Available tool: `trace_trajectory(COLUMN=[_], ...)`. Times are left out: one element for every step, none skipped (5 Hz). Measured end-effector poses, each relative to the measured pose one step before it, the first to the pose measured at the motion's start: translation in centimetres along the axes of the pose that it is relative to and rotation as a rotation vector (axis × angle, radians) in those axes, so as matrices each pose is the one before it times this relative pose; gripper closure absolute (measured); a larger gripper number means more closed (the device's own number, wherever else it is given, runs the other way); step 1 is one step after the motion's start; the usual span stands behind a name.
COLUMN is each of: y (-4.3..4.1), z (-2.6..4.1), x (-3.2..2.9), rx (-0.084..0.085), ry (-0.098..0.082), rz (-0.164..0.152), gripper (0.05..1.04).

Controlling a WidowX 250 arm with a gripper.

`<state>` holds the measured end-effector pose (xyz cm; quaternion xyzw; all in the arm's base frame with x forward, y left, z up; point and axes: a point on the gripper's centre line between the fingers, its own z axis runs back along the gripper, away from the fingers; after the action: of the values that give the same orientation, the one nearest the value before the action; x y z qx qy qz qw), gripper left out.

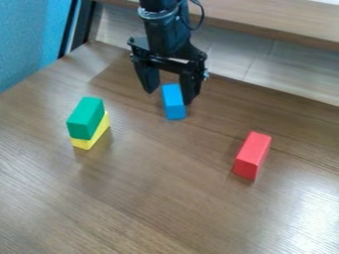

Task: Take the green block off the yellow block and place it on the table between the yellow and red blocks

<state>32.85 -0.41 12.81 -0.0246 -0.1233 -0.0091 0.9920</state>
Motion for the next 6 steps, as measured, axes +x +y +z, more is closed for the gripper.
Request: trace_trajectory(y=[-0.046, 1.371, 1.376, 1.644, 2.978, 2.912], z=[-0.819, 0.565, 1.162, 1.098, 1.237, -0.145], x=[-0.255, -0.514, -0.531, -0.464, -1.245, -0.642], rx=[-0.006, -0.0318, 0.0059, 0.0254, 0.0803, 0.0296], ry=[0.0288, 0.0147, -0.0252, -0.0119, -0.0003, 0.0107], rz=[0.0048, 0.0573, 0.0221, 0.0457, 0.0629, 0.0651], gripper=[0.083, 0.083, 0.083, 0.083, 0.083, 0.083])
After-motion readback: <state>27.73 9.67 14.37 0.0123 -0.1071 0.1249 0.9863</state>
